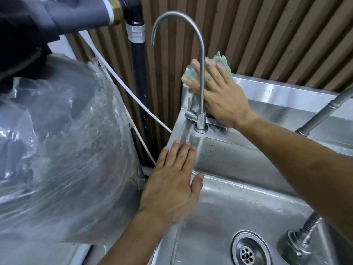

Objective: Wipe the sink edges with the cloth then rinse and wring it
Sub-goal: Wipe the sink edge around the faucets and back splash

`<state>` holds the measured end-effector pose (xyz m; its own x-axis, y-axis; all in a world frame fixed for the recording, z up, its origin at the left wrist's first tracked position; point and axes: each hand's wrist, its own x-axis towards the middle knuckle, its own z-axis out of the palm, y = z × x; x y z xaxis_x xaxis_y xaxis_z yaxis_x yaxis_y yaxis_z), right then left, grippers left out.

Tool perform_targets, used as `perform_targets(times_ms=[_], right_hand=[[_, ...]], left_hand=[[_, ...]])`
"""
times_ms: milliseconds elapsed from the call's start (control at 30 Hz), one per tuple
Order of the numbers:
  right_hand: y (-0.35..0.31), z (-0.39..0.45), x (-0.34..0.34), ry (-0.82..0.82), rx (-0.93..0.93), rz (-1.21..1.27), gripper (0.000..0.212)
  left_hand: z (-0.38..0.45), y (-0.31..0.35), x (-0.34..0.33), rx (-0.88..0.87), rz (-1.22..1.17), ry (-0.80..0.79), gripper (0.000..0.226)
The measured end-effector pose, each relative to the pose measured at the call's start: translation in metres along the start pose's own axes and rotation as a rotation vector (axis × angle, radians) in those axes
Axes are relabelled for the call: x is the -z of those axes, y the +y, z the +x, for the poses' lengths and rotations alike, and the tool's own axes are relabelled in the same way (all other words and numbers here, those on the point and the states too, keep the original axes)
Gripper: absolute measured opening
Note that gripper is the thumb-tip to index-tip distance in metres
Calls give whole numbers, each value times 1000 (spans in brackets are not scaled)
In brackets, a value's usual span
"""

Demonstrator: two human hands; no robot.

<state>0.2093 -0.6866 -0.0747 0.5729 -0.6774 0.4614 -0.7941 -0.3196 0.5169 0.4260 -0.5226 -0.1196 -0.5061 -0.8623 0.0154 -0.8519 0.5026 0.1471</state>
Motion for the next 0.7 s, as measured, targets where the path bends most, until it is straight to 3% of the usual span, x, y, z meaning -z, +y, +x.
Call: perform_targets(times_ms=[67,300,400,467,633,700], right_hand=[[9,-3,-1,-38,116,-18,62],[-9,-30,-2,13,-213,22,57],[-4,-7,-3,-37,-34,-1,58],[9,-8,-3,-64,111,-41,58],[-1,-61,0,2,-213,31,55],[1,-55,2,-9,-145,21,59]], left_hand=[[1,0,0,-1,3,1,71],[5,-2,10,-8,-27,9,71],[27,-9,8,-79,9,114,63],[37,-12,5,-81,15,82,72],[37,-14,-2,-41,-5,22,70],[37,-16,0,-43,-29,19,68]])
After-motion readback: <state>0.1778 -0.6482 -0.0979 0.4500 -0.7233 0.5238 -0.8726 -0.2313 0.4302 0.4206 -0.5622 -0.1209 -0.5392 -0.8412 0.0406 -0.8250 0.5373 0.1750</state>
